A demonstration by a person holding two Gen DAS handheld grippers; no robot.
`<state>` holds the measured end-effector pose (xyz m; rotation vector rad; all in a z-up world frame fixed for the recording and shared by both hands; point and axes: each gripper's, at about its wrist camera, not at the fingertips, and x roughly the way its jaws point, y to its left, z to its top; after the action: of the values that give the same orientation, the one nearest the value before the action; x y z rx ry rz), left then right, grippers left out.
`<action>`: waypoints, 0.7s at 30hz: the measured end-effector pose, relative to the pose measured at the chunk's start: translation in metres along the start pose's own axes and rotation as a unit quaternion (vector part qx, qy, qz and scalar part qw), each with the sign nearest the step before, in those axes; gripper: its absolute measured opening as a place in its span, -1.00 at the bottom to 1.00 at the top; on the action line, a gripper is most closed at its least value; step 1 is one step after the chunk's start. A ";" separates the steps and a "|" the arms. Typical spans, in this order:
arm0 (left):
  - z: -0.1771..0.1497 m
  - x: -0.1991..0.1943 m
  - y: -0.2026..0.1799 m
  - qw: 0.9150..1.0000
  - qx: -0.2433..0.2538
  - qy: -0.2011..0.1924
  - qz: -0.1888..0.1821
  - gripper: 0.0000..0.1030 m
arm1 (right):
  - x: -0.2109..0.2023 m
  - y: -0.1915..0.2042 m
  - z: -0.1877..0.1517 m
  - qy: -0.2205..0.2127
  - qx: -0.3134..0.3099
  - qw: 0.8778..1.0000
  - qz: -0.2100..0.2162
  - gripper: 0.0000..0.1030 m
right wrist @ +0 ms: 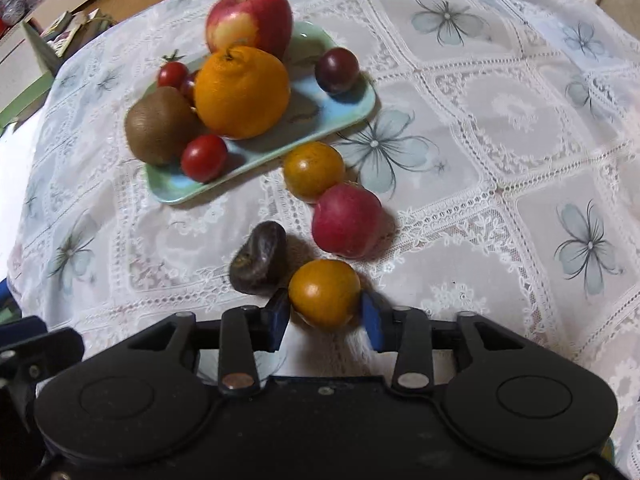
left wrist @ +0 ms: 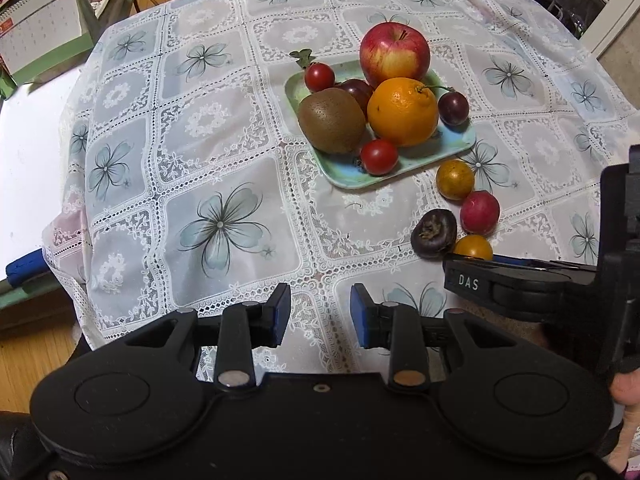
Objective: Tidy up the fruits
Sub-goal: 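Grasp the yellow-orange tomato with the right tool while the left approaches the dark purple plum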
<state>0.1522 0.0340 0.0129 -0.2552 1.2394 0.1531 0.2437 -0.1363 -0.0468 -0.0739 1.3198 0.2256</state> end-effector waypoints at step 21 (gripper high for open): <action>0.006 0.029 -0.081 0.995 0.079 -0.057 -0.027 -0.17 | -0.097 -0.094 -0.061 -0.086 0.121 0.988 0.047 -0.27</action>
<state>0.1871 -0.0428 -0.0039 -0.1401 1.1236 0.0230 0.1827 -0.2505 0.0243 0.2102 1.1701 0.1456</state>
